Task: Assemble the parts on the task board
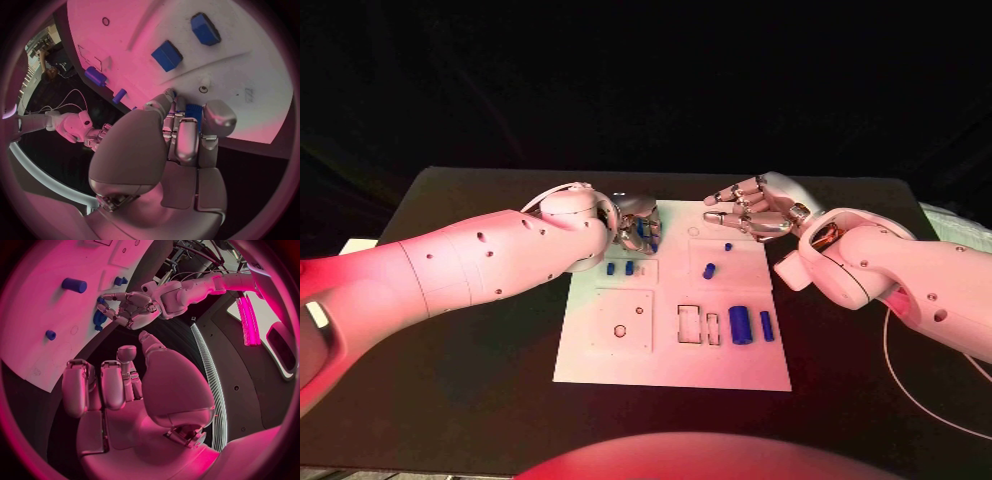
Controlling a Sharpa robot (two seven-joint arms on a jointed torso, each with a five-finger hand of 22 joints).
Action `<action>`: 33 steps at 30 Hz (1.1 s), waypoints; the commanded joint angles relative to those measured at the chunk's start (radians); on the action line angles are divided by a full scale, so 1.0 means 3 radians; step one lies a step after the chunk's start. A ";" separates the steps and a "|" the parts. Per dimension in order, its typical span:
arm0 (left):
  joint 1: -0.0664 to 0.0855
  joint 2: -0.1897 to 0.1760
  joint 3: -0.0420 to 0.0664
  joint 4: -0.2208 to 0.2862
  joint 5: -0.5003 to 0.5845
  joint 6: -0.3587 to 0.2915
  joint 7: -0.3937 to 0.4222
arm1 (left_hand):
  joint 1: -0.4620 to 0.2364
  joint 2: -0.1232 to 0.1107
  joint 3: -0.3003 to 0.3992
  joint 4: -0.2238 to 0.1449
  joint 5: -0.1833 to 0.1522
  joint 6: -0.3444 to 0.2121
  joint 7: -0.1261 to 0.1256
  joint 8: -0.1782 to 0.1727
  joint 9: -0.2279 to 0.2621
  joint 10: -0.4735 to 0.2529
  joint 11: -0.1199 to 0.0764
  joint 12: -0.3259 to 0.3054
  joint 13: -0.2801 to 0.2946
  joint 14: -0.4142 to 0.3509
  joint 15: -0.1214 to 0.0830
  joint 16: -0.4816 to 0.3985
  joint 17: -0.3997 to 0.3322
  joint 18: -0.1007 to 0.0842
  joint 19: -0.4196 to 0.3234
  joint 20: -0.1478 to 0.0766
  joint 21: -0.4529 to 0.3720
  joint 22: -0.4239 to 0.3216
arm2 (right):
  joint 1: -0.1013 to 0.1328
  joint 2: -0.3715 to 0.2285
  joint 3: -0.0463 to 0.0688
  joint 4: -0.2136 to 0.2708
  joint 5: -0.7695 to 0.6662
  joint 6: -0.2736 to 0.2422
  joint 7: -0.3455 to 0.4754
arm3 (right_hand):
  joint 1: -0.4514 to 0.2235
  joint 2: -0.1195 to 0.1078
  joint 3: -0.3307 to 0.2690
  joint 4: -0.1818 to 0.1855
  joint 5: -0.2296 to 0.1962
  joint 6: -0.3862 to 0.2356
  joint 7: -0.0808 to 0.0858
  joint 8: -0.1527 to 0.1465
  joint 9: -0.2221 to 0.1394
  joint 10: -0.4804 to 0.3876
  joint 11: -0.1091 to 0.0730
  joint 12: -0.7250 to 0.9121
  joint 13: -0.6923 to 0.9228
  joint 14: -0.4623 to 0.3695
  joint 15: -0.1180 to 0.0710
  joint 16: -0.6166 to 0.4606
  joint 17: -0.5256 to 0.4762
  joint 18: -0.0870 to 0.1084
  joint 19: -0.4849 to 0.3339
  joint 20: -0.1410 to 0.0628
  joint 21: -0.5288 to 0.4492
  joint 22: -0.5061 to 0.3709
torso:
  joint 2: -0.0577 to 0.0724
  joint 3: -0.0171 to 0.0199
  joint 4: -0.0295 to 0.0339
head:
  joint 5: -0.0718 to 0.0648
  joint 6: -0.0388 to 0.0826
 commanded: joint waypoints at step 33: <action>-0.0008 -0.0310 0.0103 0.0314 0.0444 -0.0326 0.0027 | -0.0133 -0.0035 0.0340 -0.0114 -0.0032 0.0280 0.0032 -0.0097 -0.0057 0.0341 -0.0016 -0.0205 -0.0059 0.0080 -0.0041 -0.0029 -0.0137 -0.0087 0.0087 -0.0038 0.0124 0.0118 | -0.0008 -0.0007 -0.0002 -0.0012 -0.0067 0.0034 0.0014 | -0.0005 0.0032 -0.0022 0.0004 0.0013 0.0032 -0.0006 0.0009 0.0004 0.0018 -0.0007 0.0021 0.0010 0.0147 -0.0002 -0.0013 0.0004 0.0063 -0.0010 -0.0006 -0.0019 0.0003 | -0.0007 -0.0003 0.0002 | 0.0008 0.0020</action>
